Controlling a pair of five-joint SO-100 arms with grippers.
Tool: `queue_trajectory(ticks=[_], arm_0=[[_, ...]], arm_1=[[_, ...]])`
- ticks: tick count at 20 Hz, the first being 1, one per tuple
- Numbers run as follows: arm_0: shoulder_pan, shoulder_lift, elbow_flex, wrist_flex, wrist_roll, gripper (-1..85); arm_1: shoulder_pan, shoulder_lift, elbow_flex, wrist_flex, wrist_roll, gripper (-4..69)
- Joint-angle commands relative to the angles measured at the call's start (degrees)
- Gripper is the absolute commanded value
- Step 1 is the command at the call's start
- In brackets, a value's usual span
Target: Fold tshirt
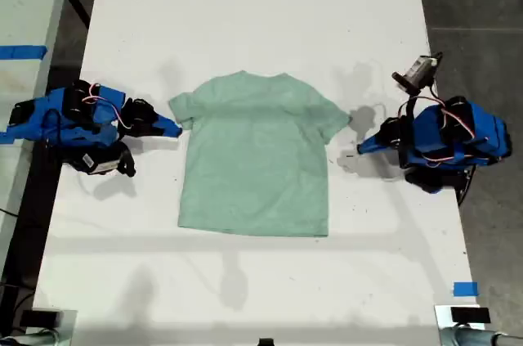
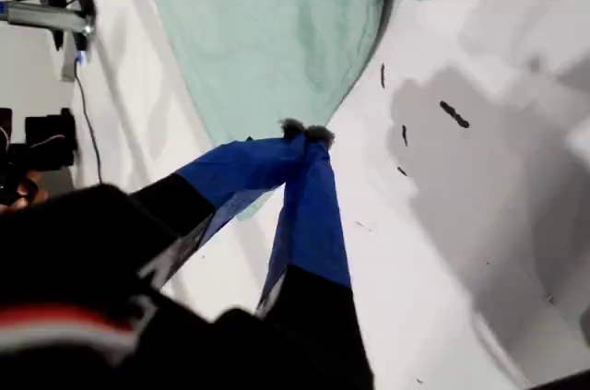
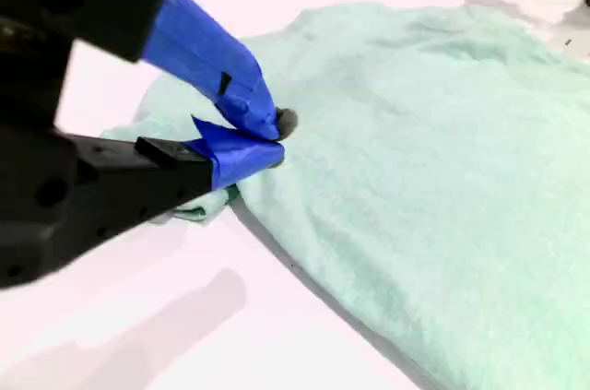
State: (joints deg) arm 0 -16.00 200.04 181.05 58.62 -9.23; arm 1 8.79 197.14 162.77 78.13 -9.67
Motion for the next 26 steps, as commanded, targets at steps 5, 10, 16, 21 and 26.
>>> queue_trajectory(ticks=[5, 10, 16, 21, 26], arm_0=[[-5.71, -18.11, -21.27, -0.35, 4.75, 0.1], [-14.77, -40.25, -46.23, 12.39, 18.63, 0.1], [-24.87, -71.1, -72.07, 28.04, 34.98, 0.1], [-30.5, -82.71, -79.8, 34.8, 39.29, 1.2], [-33.31, -82.97, -79.8, 35.16, 39.64, 0.1]], arm_1=[[8.79, -21.62, -21.01, 1.85, -10.81, -1.5], [16.7, -42.89, -40.34, 8.53, -20.39, -1.3], [23.64, -64.16, -61.17, 16.0, -28.39, -1.4], [24.43, -77.78, -69.7, 16.96, -32.52, -1.5], [25.49, -81.56, -71.54, 17.05, -36.12, -1.5]])
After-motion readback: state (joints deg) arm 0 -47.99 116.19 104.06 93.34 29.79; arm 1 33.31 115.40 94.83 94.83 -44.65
